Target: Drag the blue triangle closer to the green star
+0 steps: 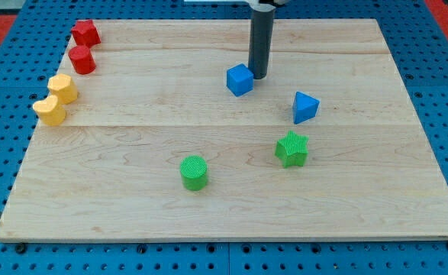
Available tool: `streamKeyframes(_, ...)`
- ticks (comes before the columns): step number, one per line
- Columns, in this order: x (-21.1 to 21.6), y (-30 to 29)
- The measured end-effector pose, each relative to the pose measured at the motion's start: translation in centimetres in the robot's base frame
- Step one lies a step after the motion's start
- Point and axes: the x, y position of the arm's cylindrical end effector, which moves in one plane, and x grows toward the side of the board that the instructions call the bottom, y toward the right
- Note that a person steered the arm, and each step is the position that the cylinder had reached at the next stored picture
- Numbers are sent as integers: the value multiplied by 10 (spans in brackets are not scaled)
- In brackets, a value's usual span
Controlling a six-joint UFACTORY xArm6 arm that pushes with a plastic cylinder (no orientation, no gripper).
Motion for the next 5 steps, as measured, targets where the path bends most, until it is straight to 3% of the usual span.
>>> streamKeyframes(1, 0, 14)
streamKeyframes(2, 3, 91)
streamKeyframes(3, 33, 116)
streamKeyframes(5, 65, 81)
